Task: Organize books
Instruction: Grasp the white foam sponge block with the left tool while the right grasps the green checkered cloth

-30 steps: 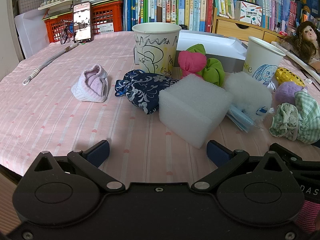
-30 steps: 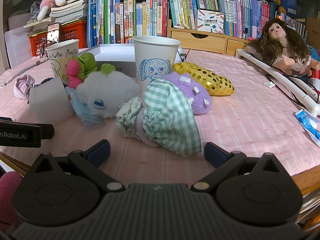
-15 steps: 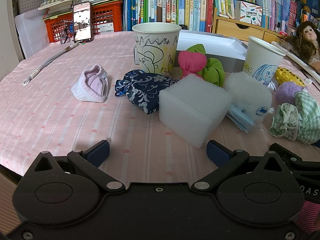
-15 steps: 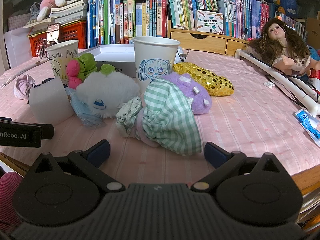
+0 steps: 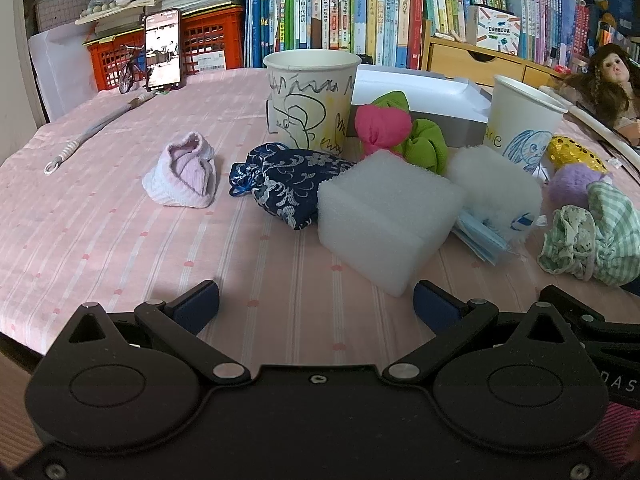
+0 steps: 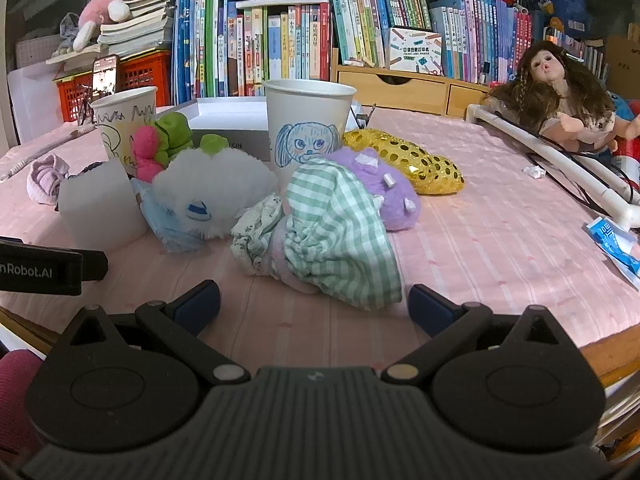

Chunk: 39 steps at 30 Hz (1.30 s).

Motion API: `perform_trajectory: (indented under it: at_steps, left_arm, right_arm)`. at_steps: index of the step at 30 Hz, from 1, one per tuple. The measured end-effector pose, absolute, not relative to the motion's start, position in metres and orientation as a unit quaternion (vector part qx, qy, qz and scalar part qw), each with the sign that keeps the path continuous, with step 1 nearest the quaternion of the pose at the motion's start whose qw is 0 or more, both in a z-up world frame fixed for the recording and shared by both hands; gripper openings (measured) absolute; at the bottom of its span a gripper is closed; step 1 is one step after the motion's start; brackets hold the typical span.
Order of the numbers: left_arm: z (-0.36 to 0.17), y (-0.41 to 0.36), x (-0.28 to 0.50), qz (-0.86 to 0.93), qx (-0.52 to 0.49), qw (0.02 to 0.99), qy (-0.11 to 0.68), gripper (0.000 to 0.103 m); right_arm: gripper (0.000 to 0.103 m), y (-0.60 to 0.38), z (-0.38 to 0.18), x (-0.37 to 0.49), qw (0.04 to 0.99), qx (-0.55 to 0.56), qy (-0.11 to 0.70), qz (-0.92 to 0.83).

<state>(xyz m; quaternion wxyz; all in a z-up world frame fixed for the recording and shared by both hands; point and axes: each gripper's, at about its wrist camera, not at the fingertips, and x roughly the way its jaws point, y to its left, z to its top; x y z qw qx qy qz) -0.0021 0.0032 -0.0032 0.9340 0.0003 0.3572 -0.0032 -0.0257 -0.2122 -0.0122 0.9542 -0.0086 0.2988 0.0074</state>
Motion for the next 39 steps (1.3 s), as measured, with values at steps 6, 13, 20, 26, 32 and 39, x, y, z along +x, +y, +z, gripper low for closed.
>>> perform_trajectory:
  at_steps: [6, 13, 20, 26, 32, 39]
  left_arm:
    - [-0.003, 0.003, -0.006, -0.005, 0.0, 0.939, 0.344, 0.103]
    - [-0.002, 0.001, -0.002, -0.003, -0.001, 0.939, 0.344, 0.103]
    - [0.003, 0.001, 0.026, -0.011, 0.001, 0.927, 0.374, 0.103]
    - [0.003, -0.001, 0.035, -0.011, 0.01, 0.925, 0.38, 0.103]
    - [-0.002, -0.001, 0.022, -0.021, 0.007, 0.94, 0.341, 0.103]
    - [0.011, -0.005, 0.001, -0.03, 0.003, 0.961, 0.273, 0.101]
  right_arm:
    - [0.103, -0.213, -0.015, -0.03, 0.96, -0.008, 0.279, 0.008]
    - [0.103, -0.229, -0.009, -0.038, 0.966, 0.038, 0.255, 0.023]
    - [0.103, -0.239, -0.005, -0.034, 0.97, 0.035, 0.24, 0.025]
    - [0.103, -0.237, -0.001, -0.036, 0.973, 0.016, 0.232, 0.013]
    - [0.103, -0.234, 0.001, -0.036, 0.974, 0.001, 0.228, 0.008]
    - [0.103, -0.238, 0.005, -0.035, 0.978, 0.0, 0.209, 0.014]
